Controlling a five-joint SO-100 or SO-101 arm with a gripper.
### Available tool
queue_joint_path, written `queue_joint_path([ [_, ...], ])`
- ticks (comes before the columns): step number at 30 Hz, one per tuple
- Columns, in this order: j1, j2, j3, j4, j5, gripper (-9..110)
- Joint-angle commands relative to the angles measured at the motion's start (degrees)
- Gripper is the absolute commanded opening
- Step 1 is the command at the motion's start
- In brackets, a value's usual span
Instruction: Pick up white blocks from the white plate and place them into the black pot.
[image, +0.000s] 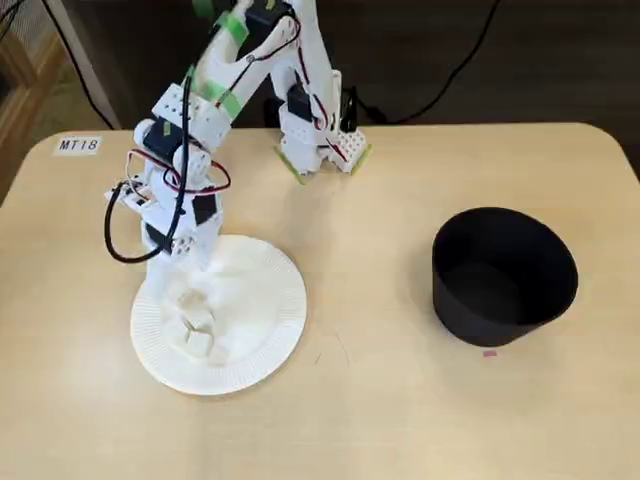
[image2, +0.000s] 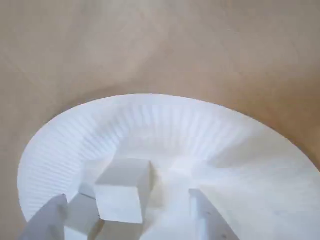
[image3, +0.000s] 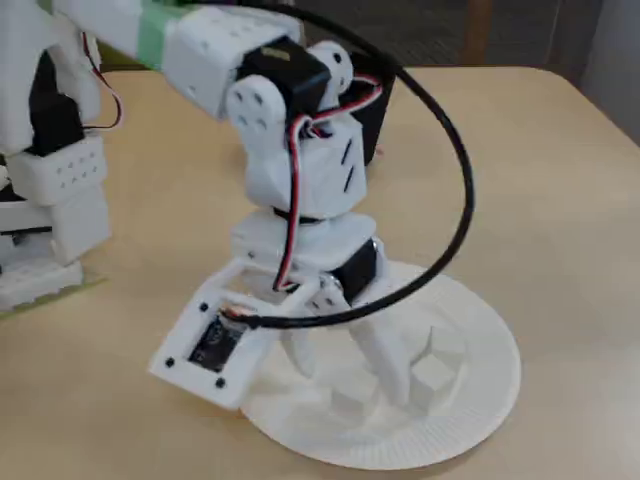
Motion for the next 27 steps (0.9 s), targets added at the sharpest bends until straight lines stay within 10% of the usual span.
queue_joint_path([
  [1, -1.23, -2.46, -5.98, 1.14, 0.44, 33],
  [8, -2.29, -11.25, -16.35, 4.31, 1.14, 25],
  [13, -2.46, -16.00, -23.55, 5.45, 3.78, -2],
  [27, -6.50, 8.09, -25.40, 9.58, 3.08, -2],
])
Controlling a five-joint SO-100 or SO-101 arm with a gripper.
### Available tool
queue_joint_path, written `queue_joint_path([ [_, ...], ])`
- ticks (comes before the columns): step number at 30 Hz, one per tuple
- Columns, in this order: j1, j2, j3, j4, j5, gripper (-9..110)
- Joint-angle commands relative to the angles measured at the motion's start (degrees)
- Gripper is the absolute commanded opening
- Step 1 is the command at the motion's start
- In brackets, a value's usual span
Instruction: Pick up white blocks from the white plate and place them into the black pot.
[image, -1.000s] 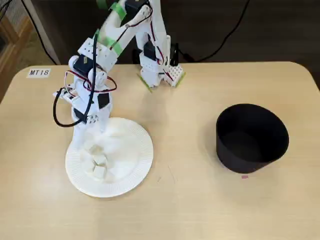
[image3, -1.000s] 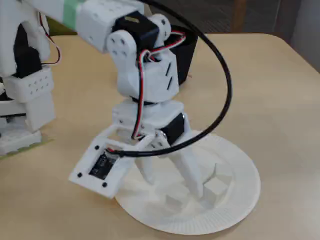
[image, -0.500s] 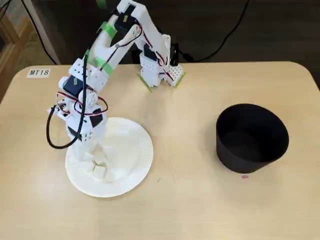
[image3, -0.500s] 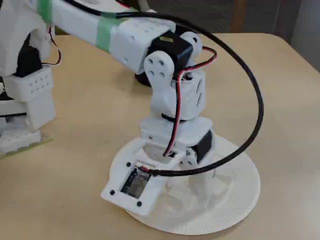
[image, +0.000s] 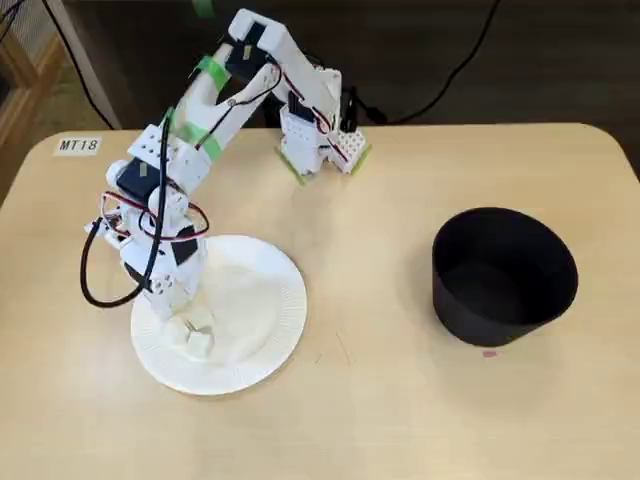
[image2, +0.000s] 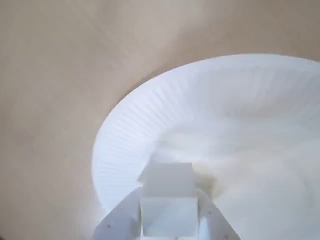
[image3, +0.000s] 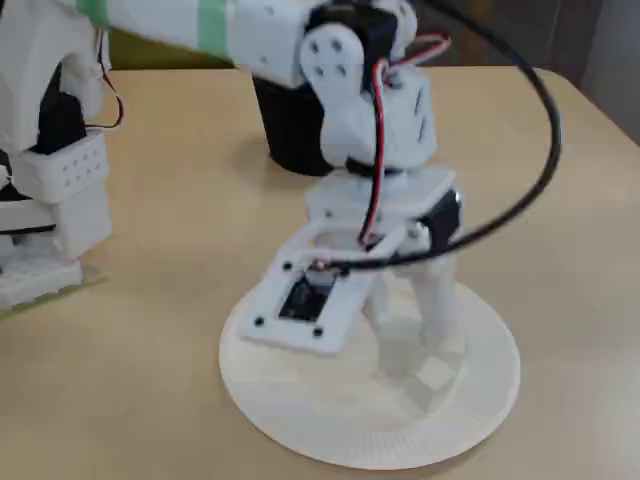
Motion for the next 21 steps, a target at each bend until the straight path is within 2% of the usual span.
queue_joint_path([
  [1, -2.81, 15.12, -2.37, 2.37, 0.70, -2],
  [6, -12.22, 30.06, -2.20, 12.13, 2.02, -2],
  [10, -31.55, 38.14, 2.29, 14.59, 3.60, -2],
  [15, -56.60, 42.45, 13.36, -0.88, 2.72, -2],
  [21, -69.35, 42.01, 29.53, -18.37, -0.97, -2],
])
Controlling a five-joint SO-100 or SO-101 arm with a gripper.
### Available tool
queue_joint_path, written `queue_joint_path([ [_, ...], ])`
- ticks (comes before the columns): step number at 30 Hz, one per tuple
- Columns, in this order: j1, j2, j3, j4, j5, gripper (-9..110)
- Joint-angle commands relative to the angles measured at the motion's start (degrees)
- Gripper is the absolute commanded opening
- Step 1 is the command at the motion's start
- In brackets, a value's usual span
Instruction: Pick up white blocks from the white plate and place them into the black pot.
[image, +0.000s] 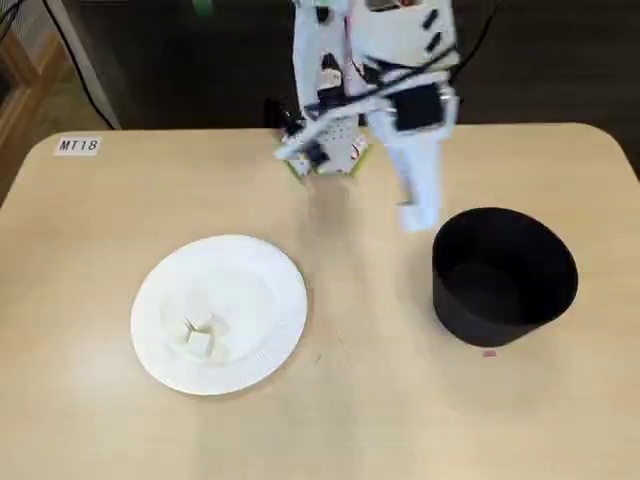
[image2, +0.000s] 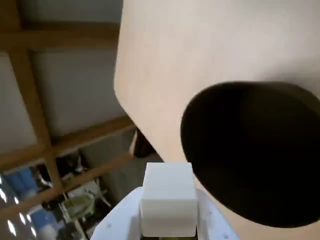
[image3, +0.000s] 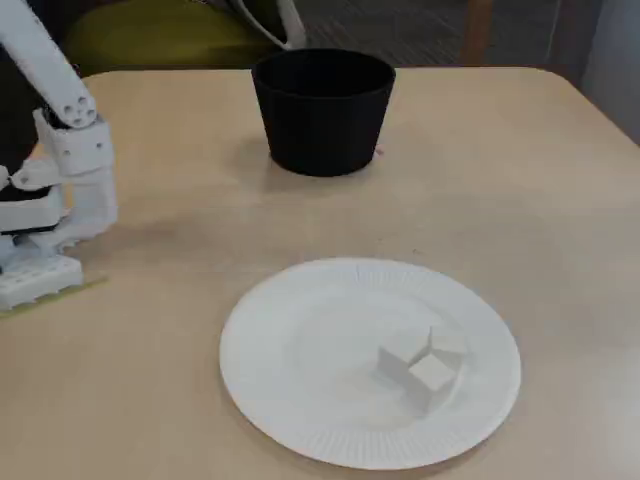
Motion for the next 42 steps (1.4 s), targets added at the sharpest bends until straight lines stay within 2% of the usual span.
queue_joint_path([
  [1, -4.31, 1.93, 7.91, -9.32, -1.05, -2],
  [8, -7.65, 0.70, 19.25, -21.71, -0.44, -2],
  [16, -7.29, -4.83, 19.86, -25.31, -1.85, -2],
  [17, -7.21, -5.01, 19.86, -25.22, -2.11, -1],
  [21, -7.03, -5.10, 20.04, -23.99, -2.37, 16],
  [24, -6.77, -5.36, 20.13, -23.82, -2.29, 22],
  [27, -6.24, -5.36, 20.13, -23.38, -2.64, 22],
  [29, -5.54, -5.36, 19.95, -22.85, -2.72, 12],
  [32, -2.99, -3.43, 17.93, -18.02, -3.78, -2],
  [37, 8.17, 3.69, 14.50, -8.35, -5.36, -2],
  [42, 22.94, 3.60, 4.66, 7.65, -6.33, -2],
])
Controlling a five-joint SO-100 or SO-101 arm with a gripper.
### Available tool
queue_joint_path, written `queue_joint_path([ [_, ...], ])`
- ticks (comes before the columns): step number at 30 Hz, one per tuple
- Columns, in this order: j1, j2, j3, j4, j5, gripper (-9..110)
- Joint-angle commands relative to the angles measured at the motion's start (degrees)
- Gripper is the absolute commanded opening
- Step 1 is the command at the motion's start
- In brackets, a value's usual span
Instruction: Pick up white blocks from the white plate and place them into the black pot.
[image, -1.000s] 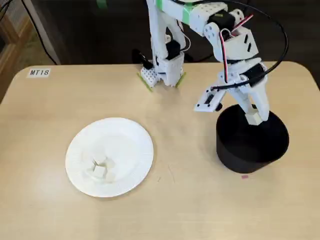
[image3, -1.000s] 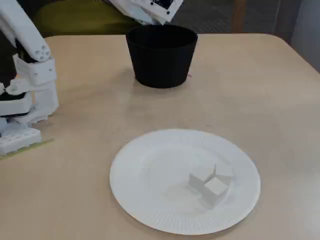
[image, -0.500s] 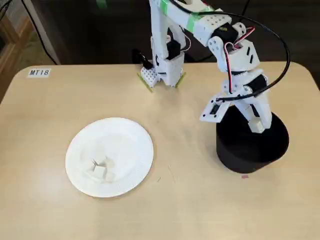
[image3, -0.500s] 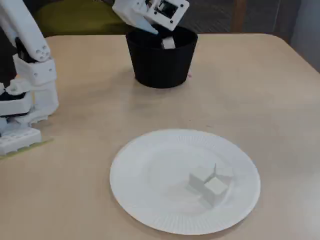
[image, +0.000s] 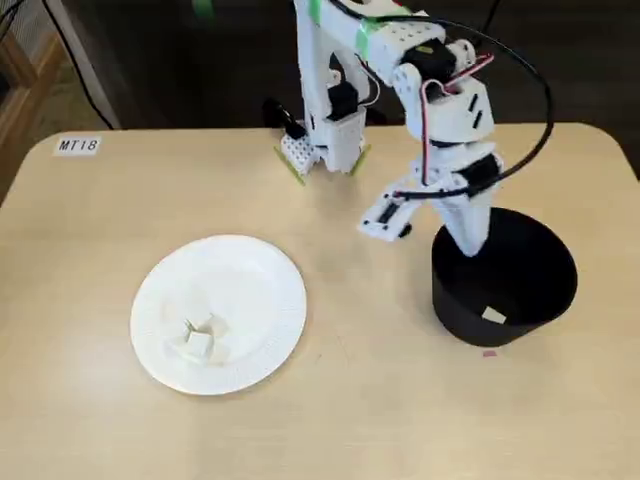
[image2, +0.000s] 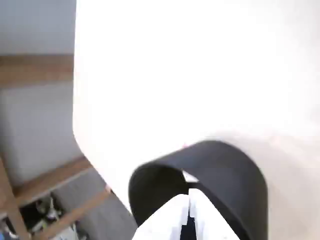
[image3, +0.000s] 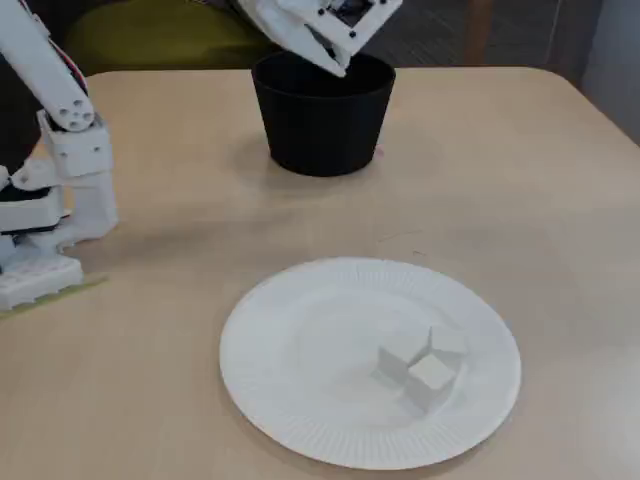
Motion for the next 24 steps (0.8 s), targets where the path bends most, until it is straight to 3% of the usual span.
queue_joint_path([
  [1, 10.63, 2.55, -6.24, 9.49, 1.67, -2],
  [7, 24.61, 0.26, -5.80, 16.70, 10.46, -2],
  [16, 32.43, -15.38, -9.58, 13.89, 11.60, -2],
  [24, 37.97, -28.48, -21.18, 15.82, 6.94, 16],
])
